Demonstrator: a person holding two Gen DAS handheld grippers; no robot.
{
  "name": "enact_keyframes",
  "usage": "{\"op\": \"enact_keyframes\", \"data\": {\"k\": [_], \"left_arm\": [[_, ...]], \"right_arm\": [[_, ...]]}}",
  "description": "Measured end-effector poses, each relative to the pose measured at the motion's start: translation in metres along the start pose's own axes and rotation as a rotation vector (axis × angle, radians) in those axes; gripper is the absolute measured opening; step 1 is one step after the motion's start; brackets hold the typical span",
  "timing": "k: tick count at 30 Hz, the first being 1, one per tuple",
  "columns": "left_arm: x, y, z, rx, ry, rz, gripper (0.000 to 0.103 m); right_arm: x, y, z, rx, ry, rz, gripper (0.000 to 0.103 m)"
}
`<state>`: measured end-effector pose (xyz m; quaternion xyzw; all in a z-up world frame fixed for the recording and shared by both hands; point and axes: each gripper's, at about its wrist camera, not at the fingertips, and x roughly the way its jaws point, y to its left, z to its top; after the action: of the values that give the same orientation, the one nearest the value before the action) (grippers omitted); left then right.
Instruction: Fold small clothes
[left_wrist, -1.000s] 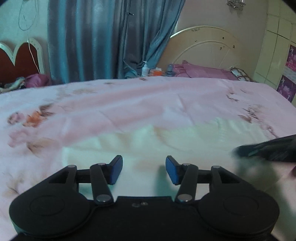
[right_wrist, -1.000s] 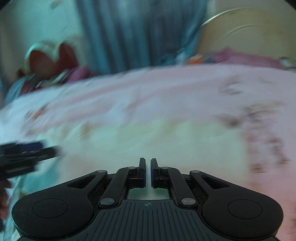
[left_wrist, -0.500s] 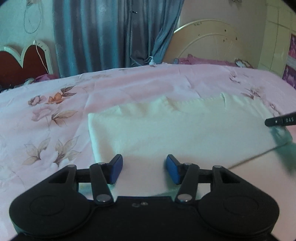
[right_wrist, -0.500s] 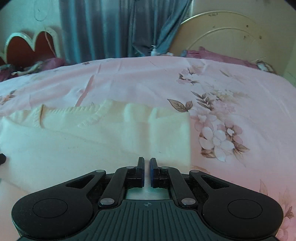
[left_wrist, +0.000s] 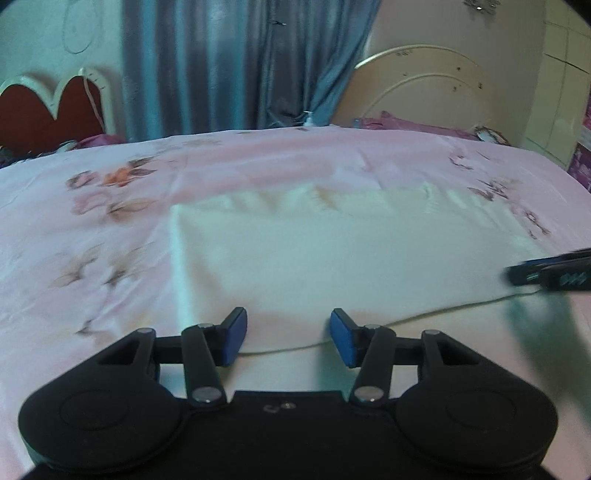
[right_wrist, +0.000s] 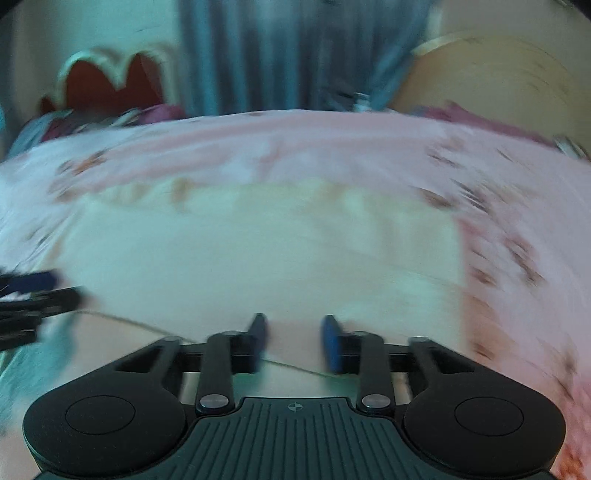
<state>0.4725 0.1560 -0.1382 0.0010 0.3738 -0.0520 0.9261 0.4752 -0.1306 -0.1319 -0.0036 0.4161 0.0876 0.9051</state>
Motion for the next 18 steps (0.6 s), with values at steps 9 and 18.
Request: {"op": "enact_keyframes", "data": {"k": [9,18], "left_arm": [[-0.008,-0.007,-0.004,-0.002,-0.017,0.0,0.049],[-0.013,-0.001,-0.009,-0.016,0.008,-0.011,0.052]], "right_arm": [[-0.015,-0.034,-0.002,0.053,0.001,-0.041,0.026],[-0.017,-0.035,-0.006,0.062,0.047,-0.059,0.026]]}}
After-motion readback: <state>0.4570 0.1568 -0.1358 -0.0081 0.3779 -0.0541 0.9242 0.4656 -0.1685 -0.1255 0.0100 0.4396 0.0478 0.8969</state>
